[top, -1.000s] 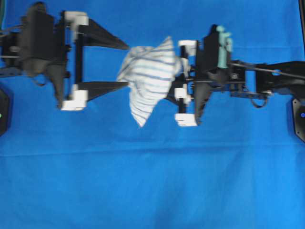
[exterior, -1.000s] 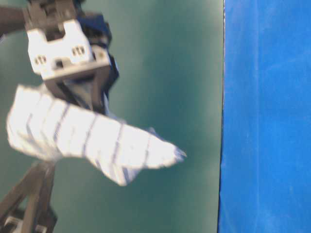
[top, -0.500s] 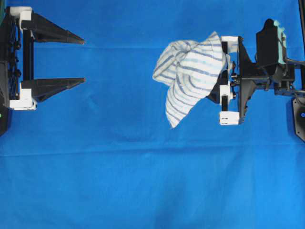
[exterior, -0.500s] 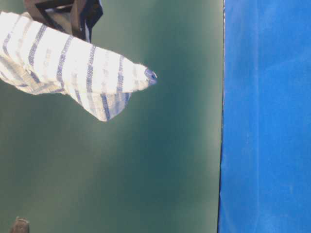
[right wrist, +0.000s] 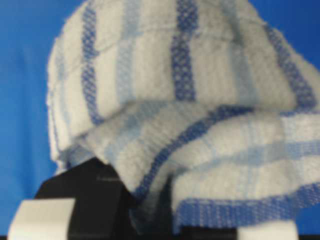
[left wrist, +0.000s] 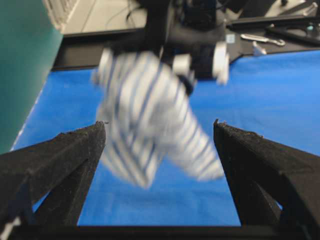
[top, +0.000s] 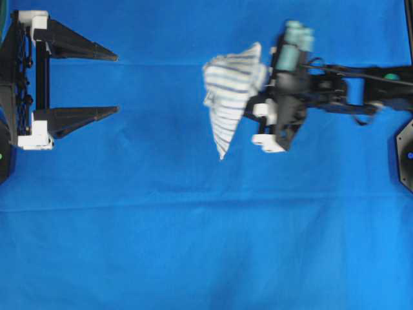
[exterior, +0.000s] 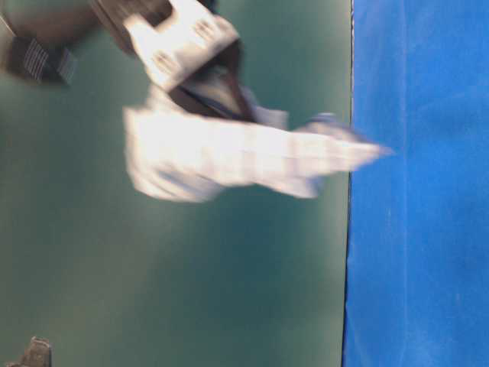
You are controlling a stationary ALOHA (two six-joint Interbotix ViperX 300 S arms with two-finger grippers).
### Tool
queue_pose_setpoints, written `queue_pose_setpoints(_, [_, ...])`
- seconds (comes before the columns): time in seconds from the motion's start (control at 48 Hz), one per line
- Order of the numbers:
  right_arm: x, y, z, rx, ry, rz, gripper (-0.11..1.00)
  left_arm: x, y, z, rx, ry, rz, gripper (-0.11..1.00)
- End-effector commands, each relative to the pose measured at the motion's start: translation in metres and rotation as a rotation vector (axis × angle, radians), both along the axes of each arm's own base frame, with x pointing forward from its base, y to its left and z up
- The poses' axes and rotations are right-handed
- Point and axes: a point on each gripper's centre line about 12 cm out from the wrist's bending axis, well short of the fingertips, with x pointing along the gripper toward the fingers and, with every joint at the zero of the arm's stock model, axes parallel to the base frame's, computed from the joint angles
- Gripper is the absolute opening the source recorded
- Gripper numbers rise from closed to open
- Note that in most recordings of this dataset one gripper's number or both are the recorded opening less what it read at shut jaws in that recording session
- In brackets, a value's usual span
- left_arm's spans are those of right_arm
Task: Hand over the towel.
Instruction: 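Lower the towel with the right gripper onto the table center, then open the right gripper and retract it to the right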
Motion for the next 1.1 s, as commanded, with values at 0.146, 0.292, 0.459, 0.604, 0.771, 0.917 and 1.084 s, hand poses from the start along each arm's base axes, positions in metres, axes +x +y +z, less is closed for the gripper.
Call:
queue_pose_setpoints(0.146, [0.034, -0.004, -0.051, 0.039, 0.276, 0.015, 0.15, 0.001, 0.000, 0.005, -0.002, -0.019, 0.000, 0.93])
queue_pose_setpoints(0.292, [0.041, -0.002, -0.091, 0.053, 0.369, 0.024, 0.15, 0.002, 0.001, 0.005, -0.002, -0.016, 0.002, 0.93])
queue_pose_setpoints(0.459, [0.041, 0.007, -0.115, 0.054, 0.423, 0.048, 0.15, 0.003, 0.001, 0.003, -0.002, -0.011, 0.002, 0.93])
queue_pose_setpoints(0.604, [0.044, 0.011, -0.115, 0.057, 0.405, 0.047, 0.15, 0.003, 0.000, 0.003, -0.001, -0.009, 0.000, 0.93])
queue_pose_setpoints(0.771, [0.044, 0.011, -0.113, 0.055, 0.399, 0.048, 0.15, 0.003, 0.000, 0.003, -0.002, -0.009, 0.000, 0.93])
queue_pose_setpoints(0.917, [0.042, 0.011, -0.106, 0.057, 0.388, 0.046, 0.15, 0.003, 0.000, 0.003, -0.002, -0.009, 0.000, 0.93])
queue_pose_setpoints(1.084, [0.037, 0.012, -0.095, 0.063, 0.378, 0.041, 0.15, 0.003, 0.000, 0.003, -0.001, -0.011, 0.000, 0.93])
